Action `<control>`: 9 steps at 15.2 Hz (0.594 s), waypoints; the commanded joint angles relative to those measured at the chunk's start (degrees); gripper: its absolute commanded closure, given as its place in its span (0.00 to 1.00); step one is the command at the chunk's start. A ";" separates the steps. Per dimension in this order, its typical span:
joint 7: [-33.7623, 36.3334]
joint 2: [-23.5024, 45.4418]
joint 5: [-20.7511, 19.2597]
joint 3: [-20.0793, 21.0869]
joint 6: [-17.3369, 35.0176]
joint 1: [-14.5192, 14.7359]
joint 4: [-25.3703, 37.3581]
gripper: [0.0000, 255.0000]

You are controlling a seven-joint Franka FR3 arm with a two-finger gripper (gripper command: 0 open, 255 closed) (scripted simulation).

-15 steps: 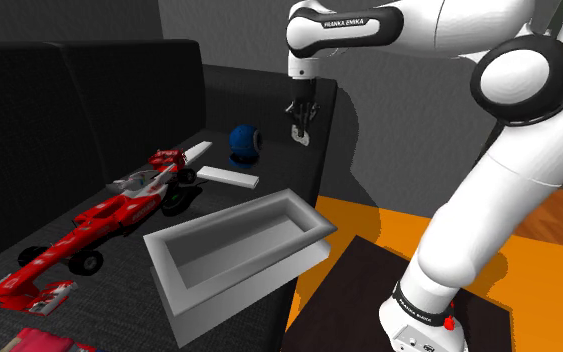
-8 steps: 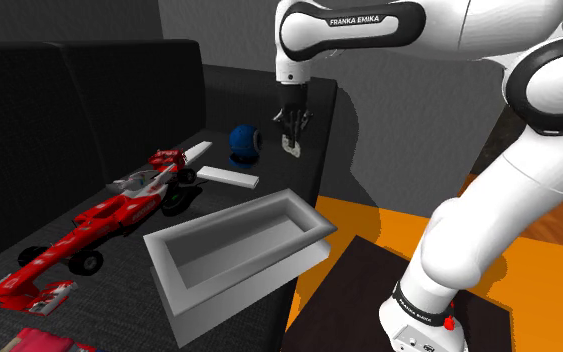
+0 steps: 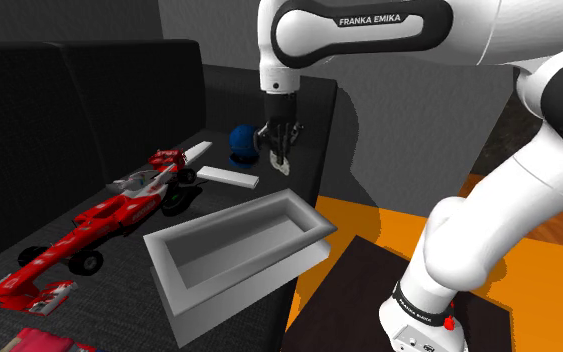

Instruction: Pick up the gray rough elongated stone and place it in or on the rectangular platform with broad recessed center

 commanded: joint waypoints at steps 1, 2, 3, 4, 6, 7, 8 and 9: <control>2.95 -0.16 1.02 1.94 0.00 1.16 -0.01 1.00; 4.32 -0.29 1.52 2.87 0.07 1.71 -0.12 1.00; 5.68 -0.35 2.01 3.82 0.15 2.24 -0.16 1.00; 7.06 -0.35 2.49 4.76 0.23 2.80 -0.14 1.00; 9.84 -0.17 3.41 6.67 0.43 3.88 0.09 1.00; 11.25 0.02 3.84 7.63 0.54 4.41 0.29 1.00; 12.66 0.27 4.26 8.60 0.66 4.94 0.56 1.00; 14.08 0.58 4.64 9.58 0.79 5.46 0.89 1.00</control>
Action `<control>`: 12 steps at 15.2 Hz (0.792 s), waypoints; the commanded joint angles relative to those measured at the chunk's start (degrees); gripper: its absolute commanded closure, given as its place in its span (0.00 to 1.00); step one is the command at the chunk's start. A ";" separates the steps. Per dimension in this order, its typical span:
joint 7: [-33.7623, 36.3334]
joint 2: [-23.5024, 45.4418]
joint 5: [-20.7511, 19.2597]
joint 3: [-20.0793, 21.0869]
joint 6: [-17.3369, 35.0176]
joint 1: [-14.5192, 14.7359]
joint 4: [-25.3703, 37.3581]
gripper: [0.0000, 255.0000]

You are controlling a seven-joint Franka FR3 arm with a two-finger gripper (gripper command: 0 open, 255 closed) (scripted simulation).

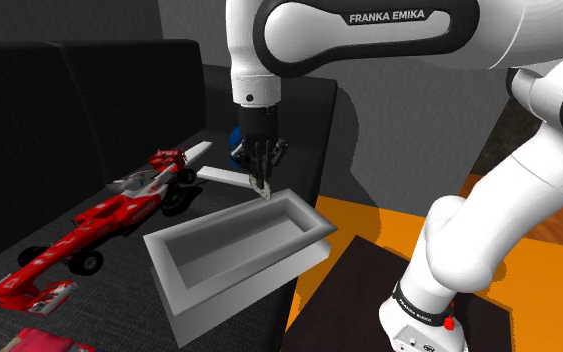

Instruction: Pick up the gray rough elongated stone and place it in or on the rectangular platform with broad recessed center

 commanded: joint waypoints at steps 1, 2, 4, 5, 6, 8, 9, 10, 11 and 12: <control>2.94 0.55 0.79 1.95 0.20 1.05 0.64 1.00; 4.39 1.00 1.12 2.94 0.35 1.56 1.09 1.00; 7.90 2.33 1.75 5.33 0.72 2.74 2.43 1.00; 7.83 2.28 1.79 5.38 1.48 2.77 1.62 1.00; 7.77 2.24 1.83 5.43 2.25 2.79 0.81 1.00; 7.65 2.21 1.91 5.54 3.78 2.85 -0.75 1.00; 7.59 2.21 1.95 5.60 4.54 2.87 -1.51 1.00; 7.54 2.23 1.98 5.66 5.31 2.90 -2.27 1.00; 7.49 2.26 2.02 5.72 6.08 2.92 -3.01 1.00; 7.44 2.30 2.05 5.78 6.85 2.95 -3.73 1.00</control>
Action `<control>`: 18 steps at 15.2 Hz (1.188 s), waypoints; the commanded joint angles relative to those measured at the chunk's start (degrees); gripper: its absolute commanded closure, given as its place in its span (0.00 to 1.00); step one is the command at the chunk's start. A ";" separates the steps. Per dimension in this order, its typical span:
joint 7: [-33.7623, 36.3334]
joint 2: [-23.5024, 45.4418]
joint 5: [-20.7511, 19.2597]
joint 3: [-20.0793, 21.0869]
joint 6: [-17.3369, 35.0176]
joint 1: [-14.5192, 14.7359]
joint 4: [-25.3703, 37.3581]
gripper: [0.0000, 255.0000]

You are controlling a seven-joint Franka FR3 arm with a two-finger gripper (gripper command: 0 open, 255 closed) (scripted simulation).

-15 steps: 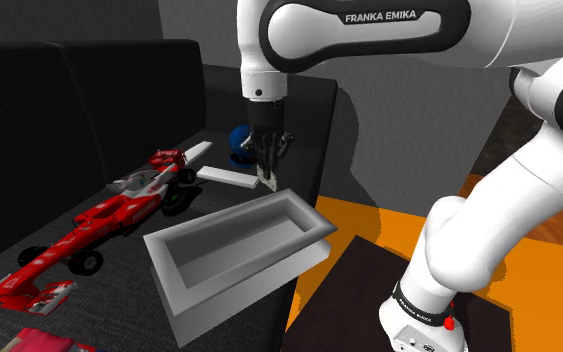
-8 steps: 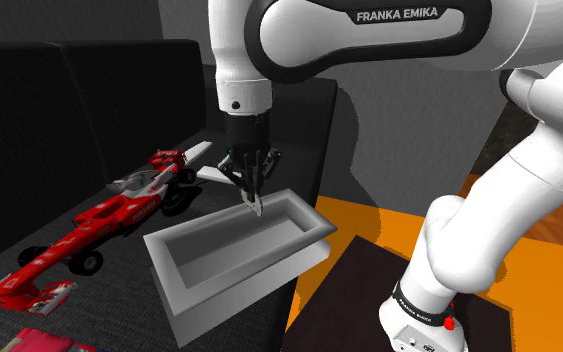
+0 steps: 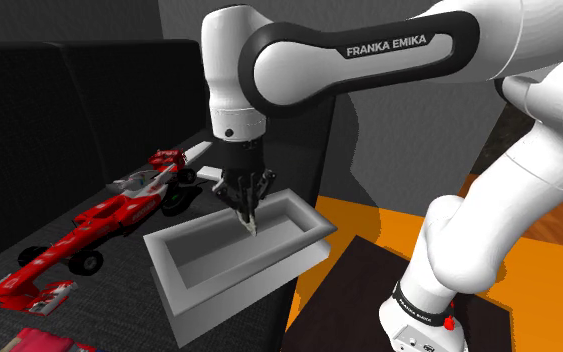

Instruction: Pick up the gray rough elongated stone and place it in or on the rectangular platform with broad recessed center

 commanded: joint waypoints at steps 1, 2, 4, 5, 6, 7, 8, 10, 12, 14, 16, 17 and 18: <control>0.03 0.04 0.11 0.20 1.49 0.10 -1.41 1.00; -0.01 0.11 0.14 0.27 2.26 0.13 -2.12 1.00; -0.07 0.24 0.17 0.38 3.44 0.16 -3.17 1.00; -0.07 0.24 0.18 0.38 3.44 0.16 -3.18 1.00; -0.07 0.24 0.17 0.37 3.44 0.16 -3.17 1.00; -0.07 0.24 0.17 0.38 3.44 0.16 -3.17 1.00; -0.07 0.24 0.17 0.37 3.44 0.16 -3.17 1.00; -0.07 0.24 0.17 0.37 3.44 0.16 -3.17 1.00; -0.08 0.22 0.17 0.35 3.40 0.16 -3.14 0.00; -0.04 0.26 0.17 0.38 3.40 0.17 -3.11 0.00; -0.03 0.26 0.17 0.38 3.40 0.17 -3.11 0.00; -0.07 0.24 0.17 0.37 3.44 0.17 -3.17 0.00; 0.00 0.29 0.01 0.18 1.54 0.05 -1.22 0.00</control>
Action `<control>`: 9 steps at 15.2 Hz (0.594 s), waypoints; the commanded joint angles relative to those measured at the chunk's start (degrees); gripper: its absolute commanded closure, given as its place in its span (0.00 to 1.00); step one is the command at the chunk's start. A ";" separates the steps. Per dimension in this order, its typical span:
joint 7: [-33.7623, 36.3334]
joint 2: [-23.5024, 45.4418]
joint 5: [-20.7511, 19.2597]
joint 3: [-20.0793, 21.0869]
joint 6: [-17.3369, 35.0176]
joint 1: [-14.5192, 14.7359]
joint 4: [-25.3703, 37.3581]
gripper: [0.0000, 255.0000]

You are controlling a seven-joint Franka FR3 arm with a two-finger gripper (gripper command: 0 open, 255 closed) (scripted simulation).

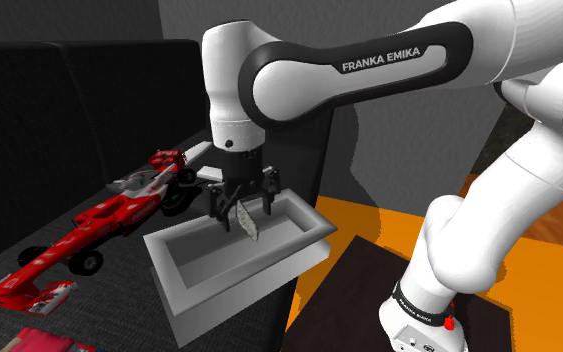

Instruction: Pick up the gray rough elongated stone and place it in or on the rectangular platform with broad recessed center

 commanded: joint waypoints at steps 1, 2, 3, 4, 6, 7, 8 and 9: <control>0.12 0.17 -0.27 -0.27 -2.91 -0.18 3.04 0.00; 0.22 0.39 -0.45 -0.43 -4.80 -0.30 5.13 0.00; 0.32 0.61 -0.60 -0.53 -6.29 -0.40 6.84 0.00; 0.32 0.61 -0.60 -0.54 -6.29 -0.39 6.84 0.00; 0.32 0.61 -0.60 -0.54 -6.29 -0.39 6.84 0.00; 0.32 0.61 -0.60 -0.54 -6.29 -0.39 6.84 0.00; 0.32 0.61 -0.60 -0.54 -6.29 -0.39 6.84 0.00; 0.32 0.61 -0.60 -0.54 -6.29 -0.39 6.84 0.00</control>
